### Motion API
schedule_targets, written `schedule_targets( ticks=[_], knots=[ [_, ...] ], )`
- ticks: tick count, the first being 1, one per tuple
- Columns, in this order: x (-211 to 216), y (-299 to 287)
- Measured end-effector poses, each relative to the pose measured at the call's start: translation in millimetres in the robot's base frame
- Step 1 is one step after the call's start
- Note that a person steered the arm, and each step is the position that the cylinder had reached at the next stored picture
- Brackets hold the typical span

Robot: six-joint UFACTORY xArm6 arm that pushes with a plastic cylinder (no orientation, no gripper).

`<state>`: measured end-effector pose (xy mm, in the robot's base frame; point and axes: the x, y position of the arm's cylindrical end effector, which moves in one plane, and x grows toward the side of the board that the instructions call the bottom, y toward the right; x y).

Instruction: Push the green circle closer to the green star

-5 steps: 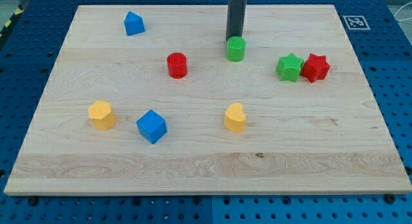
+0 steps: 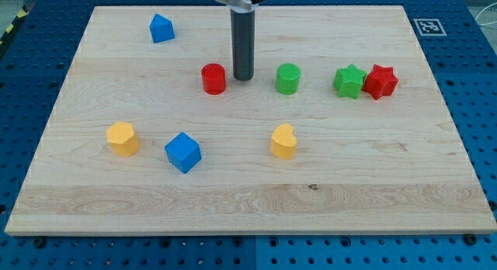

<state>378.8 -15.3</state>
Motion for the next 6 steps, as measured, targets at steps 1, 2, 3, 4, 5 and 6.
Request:
schedule_targets(
  ticks=[1, 2, 3, 4, 5, 6],
  knots=[
    [4, 22],
    [4, 53],
    [7, 68],
    [10, 73],
    [14, 91],
    [15, 99]
  ],
)
